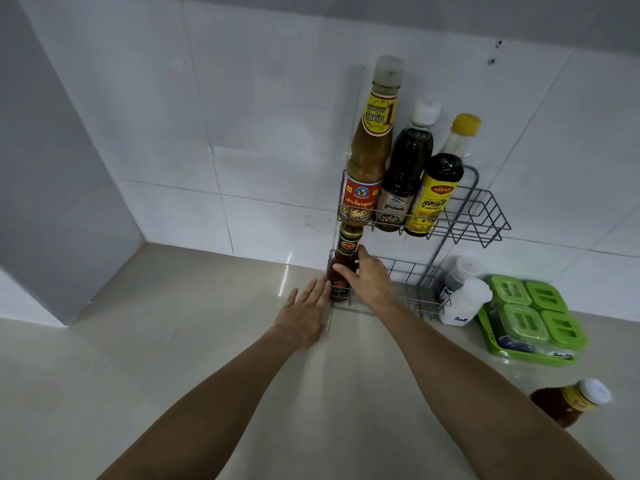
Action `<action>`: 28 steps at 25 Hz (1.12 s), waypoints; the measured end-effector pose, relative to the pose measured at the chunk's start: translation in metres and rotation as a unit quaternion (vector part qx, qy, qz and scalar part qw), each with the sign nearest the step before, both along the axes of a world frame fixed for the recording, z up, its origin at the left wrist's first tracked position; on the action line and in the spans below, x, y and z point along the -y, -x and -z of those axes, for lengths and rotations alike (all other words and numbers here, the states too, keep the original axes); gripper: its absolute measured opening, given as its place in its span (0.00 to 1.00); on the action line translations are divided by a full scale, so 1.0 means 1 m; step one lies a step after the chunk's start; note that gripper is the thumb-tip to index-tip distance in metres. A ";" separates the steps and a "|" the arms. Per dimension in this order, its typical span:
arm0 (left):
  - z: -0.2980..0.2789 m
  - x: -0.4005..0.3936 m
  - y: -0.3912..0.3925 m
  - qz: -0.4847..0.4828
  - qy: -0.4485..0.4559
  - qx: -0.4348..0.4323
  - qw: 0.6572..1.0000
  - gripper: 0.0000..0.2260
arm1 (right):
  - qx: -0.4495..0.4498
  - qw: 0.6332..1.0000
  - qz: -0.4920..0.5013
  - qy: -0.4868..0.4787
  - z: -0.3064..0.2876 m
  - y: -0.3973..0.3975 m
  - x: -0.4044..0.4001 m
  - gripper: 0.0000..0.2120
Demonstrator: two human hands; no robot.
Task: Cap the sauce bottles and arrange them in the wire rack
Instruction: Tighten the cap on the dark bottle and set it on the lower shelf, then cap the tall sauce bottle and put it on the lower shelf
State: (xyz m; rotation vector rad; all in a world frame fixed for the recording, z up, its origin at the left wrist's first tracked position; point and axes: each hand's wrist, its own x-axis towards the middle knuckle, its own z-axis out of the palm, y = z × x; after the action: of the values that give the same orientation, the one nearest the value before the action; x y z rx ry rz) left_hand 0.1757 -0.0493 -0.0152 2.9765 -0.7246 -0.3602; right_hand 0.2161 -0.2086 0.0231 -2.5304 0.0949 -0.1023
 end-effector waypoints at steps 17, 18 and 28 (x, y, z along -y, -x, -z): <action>-0.019 0.020 0.046 -0.057 0.196 0.039 0.978 0.32 | 0.038 0.973 0.031 -0.227 -0.049 0.116 0.030 0.14; -0.023 0.028 0.059 -0.052 0.234 0.050 0.970 0.29 | 0.054 0.968 0.023 -0.244 -0.055 0.135 0.038 0.12; -0.064 0.170 0.208 0.114 0.479 -0.078 0.867 0.12 | 0.191 0.954 0.118 -0.197 -0.095 0.328 0.185 0.08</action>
State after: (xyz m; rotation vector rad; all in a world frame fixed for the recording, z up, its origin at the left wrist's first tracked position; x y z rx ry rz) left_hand -0.0325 -0.2195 0.0489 1.9087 -0.8907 -0.1638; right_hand -0.1115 -0.3941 0.1182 -2.0508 0.2383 -0.6039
